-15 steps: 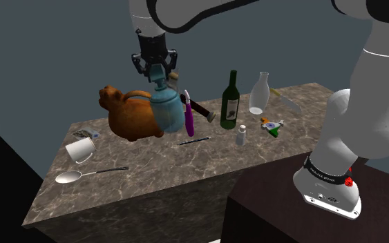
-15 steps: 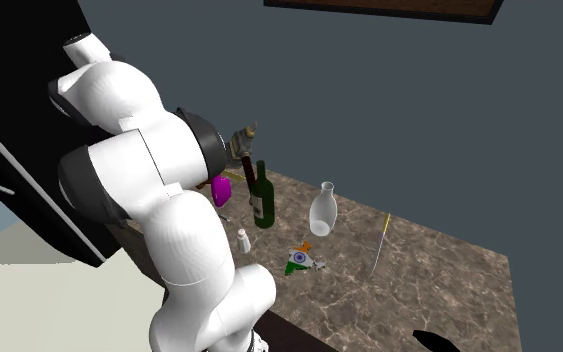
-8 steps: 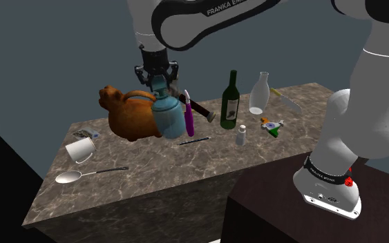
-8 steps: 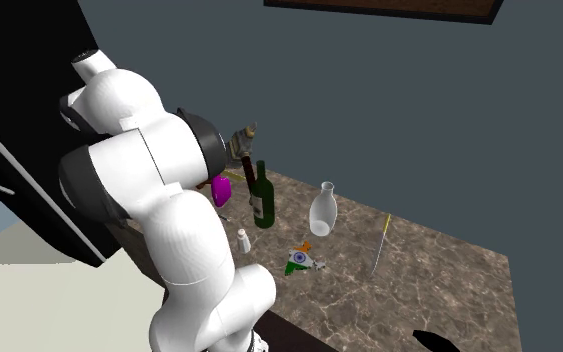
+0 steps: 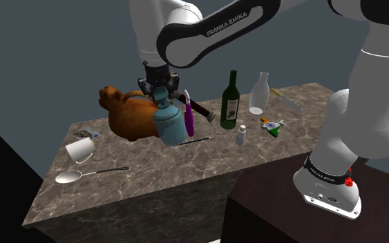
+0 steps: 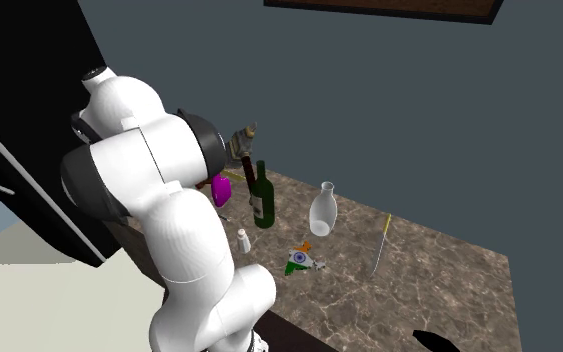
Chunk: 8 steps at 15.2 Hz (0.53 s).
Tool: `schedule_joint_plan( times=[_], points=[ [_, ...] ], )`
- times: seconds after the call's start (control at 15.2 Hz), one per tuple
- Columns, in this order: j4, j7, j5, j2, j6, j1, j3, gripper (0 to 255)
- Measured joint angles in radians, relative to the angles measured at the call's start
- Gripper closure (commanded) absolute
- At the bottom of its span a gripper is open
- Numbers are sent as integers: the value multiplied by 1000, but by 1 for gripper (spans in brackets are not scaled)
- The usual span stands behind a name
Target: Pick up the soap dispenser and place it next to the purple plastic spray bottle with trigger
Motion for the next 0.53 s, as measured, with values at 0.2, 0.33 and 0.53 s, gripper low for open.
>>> schedule_joint_plan(
  times=[0.2,0.33,0.53],
  points=[
    [-24,13,-8,14,36,0,-1,255],
    [-45,20,-13,16,58,-1,-2,255],
    [-65,35,-22,32,92,0,-3,255]
  ],
)
